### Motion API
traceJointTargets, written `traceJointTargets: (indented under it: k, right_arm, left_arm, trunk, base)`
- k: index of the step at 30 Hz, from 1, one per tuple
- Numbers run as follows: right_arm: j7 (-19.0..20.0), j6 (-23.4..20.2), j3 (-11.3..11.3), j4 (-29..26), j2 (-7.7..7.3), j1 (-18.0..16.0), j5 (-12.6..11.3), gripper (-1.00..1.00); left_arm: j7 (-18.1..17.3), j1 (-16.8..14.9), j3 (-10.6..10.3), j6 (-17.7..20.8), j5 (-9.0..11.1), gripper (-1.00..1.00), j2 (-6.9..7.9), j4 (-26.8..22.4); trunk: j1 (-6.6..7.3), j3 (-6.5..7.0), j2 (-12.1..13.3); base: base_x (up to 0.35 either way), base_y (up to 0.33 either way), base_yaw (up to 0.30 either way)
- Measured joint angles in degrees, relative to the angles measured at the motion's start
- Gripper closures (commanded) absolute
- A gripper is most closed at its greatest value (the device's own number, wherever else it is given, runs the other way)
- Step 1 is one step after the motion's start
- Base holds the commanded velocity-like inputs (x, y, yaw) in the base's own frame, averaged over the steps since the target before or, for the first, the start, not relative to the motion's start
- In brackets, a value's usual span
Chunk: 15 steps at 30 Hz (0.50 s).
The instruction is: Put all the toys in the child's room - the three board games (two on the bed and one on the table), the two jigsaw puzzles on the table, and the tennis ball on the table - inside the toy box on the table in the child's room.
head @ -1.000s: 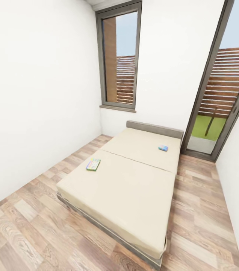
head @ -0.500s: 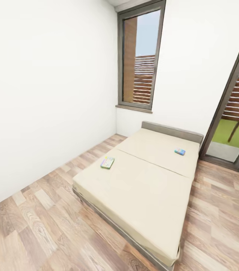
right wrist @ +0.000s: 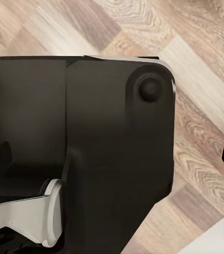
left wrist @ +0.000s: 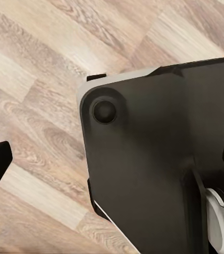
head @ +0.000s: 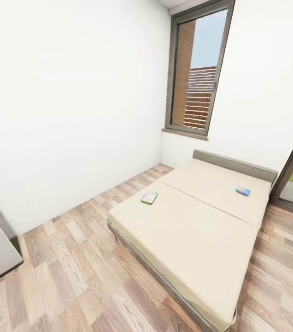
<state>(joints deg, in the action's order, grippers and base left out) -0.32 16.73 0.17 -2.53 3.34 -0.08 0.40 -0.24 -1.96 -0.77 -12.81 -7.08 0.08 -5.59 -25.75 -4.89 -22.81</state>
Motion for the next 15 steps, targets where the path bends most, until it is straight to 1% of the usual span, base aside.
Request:
traceJointTargets:
  k: [15]
  right_arm:
    - [0.0, 0.0, 0.0, 0.0, 0.00, 0.0, 0.0, -1.00]
  left_arm:
    - [0.0, 0.0, 0.0, 0.0, 0.0, -1.00, 0.00, 0.0]
  trunk:
    - [0.00, 0.00, 0.0]
  base:
    - [-0.002, 0.000, 0.282]
